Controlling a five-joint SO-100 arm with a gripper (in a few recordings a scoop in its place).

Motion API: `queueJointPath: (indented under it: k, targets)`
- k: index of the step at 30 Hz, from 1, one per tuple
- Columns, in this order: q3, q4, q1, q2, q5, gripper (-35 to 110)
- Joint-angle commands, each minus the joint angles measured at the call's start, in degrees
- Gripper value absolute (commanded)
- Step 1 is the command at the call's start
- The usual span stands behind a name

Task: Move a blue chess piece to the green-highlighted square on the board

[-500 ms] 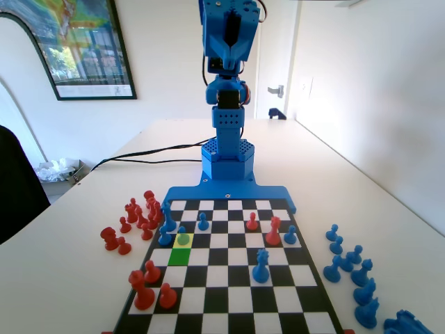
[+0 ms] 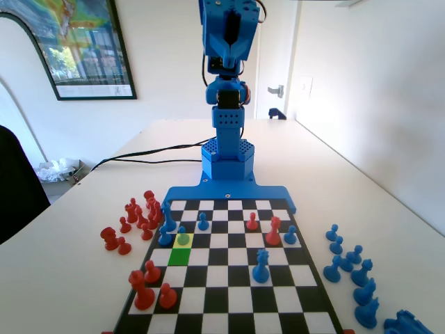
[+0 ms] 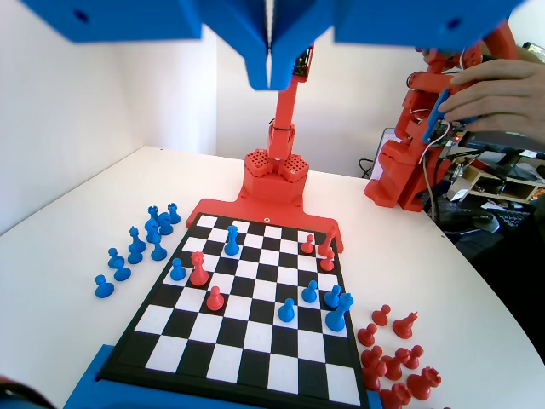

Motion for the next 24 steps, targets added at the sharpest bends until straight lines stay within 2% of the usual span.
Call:
queueJointPath:
  k: [1, 9, 16, 24]
  targets:
    - [0.35, -0.97, -0.09, 0.18, -0.26, 1]
    - [-4.39, -1.23, 0.18, -7.29, 0.97, 1]
    - [-14.24, -0.88, 3.34, -22.24, 2.64, 1]
    - [-18.98, -5.45, 9.14, -38.50, 2.02, 1]
